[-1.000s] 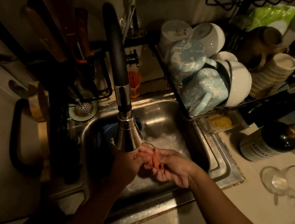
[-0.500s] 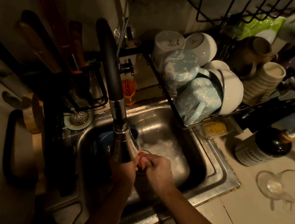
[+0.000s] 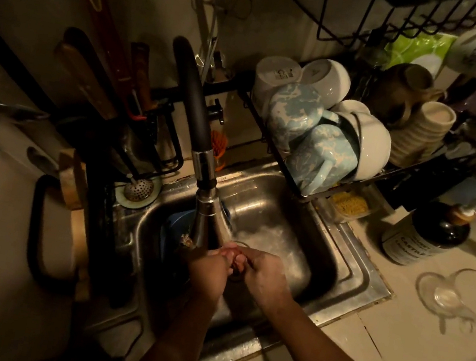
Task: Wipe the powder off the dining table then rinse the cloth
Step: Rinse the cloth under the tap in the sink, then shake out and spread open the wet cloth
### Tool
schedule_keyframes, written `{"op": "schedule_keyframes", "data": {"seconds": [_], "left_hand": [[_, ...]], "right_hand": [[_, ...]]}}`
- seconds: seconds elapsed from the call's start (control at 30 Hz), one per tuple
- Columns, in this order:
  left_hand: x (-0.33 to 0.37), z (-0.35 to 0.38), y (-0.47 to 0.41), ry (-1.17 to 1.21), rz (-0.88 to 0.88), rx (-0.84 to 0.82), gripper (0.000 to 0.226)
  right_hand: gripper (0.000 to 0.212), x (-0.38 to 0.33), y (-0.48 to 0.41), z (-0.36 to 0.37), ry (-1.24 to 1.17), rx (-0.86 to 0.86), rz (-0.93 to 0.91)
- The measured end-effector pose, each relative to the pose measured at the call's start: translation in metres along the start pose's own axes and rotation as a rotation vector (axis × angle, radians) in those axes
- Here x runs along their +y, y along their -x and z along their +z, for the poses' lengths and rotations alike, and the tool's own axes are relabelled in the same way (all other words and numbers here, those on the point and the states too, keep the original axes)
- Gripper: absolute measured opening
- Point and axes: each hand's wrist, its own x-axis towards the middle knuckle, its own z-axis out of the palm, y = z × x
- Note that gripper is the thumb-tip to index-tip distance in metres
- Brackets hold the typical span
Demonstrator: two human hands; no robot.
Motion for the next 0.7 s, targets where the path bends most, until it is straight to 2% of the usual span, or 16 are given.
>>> {"op": "schedule_keyframes", "data": {"seconds": [0.1,0.2,0.37,0.43,0.5,0.6,0.7], "left_hand": [[-0.001,0.002,0.005,0.059,0.012,0.034,0.018],[0.008,-0.003,0.015,0.085,0.04,0.027,0.024],[0.013,-0.004,0.021,0.088,0.028,-0.051,0.026],[0.014,-0.009,0.022,0.089,0.016,-0.07,0.025],[0.017,-0.014,0.027,0.079,0.03,-0.1,0.029],[0.02,-0.019,0.034,0.088,0.067,-0.145,0.037],[0.023,-0.018,0.051,0.026,0.107,-0.304,0.039]], "right_hand": [[0.037,-0.004,0.003,-0.002,-0.037,0.011,-0.016],[0.025,-0.006,0.006,-0.005,-0.045,0.018,-0.018],[0.032,-0.009,0.003,-0.011,0.01,0.01,-0.135],[0.027,-0.006,0.004,-0.013,0.006,0.002,-0.124],[0.019,-0.002,0.004,-0.018,-0.102,-0.004,-0.056],[0.022,-0.005,0.009,-0.035,-0.381,-0.009,0.103],[0.028,-0.013,0.021,-0.057,-0.496,0.02,0.105]]}}
